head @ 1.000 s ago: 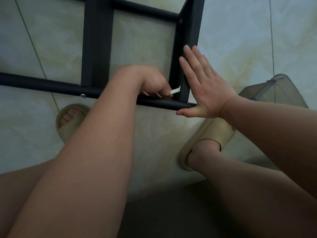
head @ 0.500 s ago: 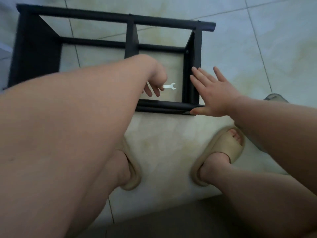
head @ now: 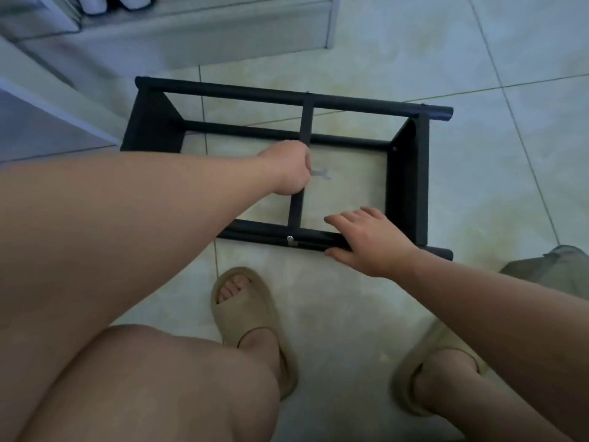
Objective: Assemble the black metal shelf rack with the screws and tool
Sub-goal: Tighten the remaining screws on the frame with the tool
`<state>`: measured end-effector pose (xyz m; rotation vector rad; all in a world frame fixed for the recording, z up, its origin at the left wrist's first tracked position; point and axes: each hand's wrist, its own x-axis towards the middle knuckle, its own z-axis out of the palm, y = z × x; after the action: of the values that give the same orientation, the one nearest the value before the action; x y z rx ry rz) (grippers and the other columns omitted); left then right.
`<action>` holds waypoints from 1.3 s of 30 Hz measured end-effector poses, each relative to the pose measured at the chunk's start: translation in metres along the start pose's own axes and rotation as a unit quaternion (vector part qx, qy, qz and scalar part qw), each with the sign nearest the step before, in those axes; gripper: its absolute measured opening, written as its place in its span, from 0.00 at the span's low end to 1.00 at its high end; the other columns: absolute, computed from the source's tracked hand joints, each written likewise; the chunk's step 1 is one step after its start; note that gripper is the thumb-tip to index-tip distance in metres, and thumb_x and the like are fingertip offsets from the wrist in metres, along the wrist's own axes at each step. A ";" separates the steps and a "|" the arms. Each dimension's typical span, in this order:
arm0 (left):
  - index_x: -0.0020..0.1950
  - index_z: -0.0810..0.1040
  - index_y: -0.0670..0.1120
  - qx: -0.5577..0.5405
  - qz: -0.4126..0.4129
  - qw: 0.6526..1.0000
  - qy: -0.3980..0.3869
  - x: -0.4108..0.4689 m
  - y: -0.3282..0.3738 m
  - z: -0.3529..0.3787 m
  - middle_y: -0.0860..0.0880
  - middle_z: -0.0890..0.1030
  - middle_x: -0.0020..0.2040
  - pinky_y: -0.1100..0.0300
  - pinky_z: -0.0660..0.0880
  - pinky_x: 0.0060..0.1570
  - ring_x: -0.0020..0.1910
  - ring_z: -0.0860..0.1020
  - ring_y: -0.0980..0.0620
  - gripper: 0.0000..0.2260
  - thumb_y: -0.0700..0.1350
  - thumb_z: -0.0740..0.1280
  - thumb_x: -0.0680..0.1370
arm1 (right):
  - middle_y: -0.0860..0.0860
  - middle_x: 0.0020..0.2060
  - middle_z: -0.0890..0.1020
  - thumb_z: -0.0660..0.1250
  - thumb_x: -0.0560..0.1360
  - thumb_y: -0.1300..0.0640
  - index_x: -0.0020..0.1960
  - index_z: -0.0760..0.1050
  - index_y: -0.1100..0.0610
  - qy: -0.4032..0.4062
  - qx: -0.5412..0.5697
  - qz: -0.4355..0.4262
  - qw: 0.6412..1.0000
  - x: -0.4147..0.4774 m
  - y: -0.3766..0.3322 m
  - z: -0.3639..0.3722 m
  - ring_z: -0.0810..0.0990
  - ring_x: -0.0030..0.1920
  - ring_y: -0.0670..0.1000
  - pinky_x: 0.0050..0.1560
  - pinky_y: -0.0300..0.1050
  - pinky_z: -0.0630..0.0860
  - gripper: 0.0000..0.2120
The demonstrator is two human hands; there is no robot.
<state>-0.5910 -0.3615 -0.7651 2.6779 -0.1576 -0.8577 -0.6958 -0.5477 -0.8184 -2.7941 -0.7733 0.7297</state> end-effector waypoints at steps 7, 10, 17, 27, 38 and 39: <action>0.48 0.78 0.49 -0.179 -0.053 0.980 -0.074 0.000 -0.028 0.005 0.47 0.80 0.53 0.59 0.77 0.43 0.48 0.81 0.51 0.07 0.42 0.62 0.83 | 0.48 0.48 0.82 0.56 0.83 0.38 0.60 0.74 0.50 -0.041 -0.014 0.041 0.998 0.008 -0.003 0.004 0.79 0.47 0.54 0.56 0.48 0.69 0.18; 0.46 0.76 0.51 -0.213 -0.049 0.970 -0.105 -0.001 -0.014 0.012 0.45 0.81 0.57 0.51 0.79 0.52 0.51 0.82 0.50 0.09 0.43 0.61 0.83 | 0.47 0.43 0.79 0.55 0.83 0.38 0.58 0.74 0.50 -0.038 -0.031 0.051 0.997 -0.002 0.006 0.003 0.76 0.42 0.53 0.56 0.48 0.68 0.19; 0.44 0.77 0.50 -0.240 -0.025 0.964 -0.109 -0.002 0.034 0.029 0.39 0.81 0.58 0.53 0.77 0.48 0.54 0.81 0.45 0.09 0.42 0.61 0.83 | 0.47 0.46 0.82 0.54 0.83 0.38 0.59 0.74 0.49 -0.045 -0.057 0.100 0.992 -0.044 0.043 0.003 0.79 0.46 0.53 0.59 0.48 0.66 0.19; 0.45 0.78 0.47 -0.292 -0.024 0.947 -0.135 0.012 0.077 0.054 0.45 0.83 0.55 0.59 0.75 0.40 0.47 0.82 0.51 0.08 0.40 0.62 0.82 | 0.51 0.72 0.72 0.60 0.74 0.27 0.80 0.59 0.53 0.008 -0.036 0.135 0.990 -0.076 0.086 0.005 0.71 0.71 0.56 0.72 0.53 0.65 0.44; 0.40 0.83 0.48 -0.220 -0.042 0.963 -0.151 0.040 0.010 0.073 0.49 0.84 0.39 0.62 0.74 0.36 0.36 0.79 0.55 0.09 0.39 0.68 0.78 | 0.53 0.81 0.36 0.49 0.67 0.17 0.83 0.37 0.59 0.035 -0.029 0.036 0.998 -0.029 0.082 0.014 0.37 0.82 0.52 0.81 0.57 0.41 0.61; 0.40 0.83 0.49 -0.216 -0.031 0.963 -0.156 0.043 0.010 0.077 0.51 0.85 0.38 0.64 0.74 0.35 0.35 0.79 0.56 0.08 0.40 0.68 0.78 | 0.55 0.82 0.37 0.49 0.68 0.18 0.82 0.38 0.61 0.044 -0.035 0.031 0.998 -0.029 0.083 0.017 0.38 0.82 0.53 0.81 0.58 0.41 0.61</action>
<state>-0.6009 -0.4000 -0.8443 2.1432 0.0408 -1.1784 -0.6891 -0.6332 -0.8438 -2.9022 -0.7142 0.5950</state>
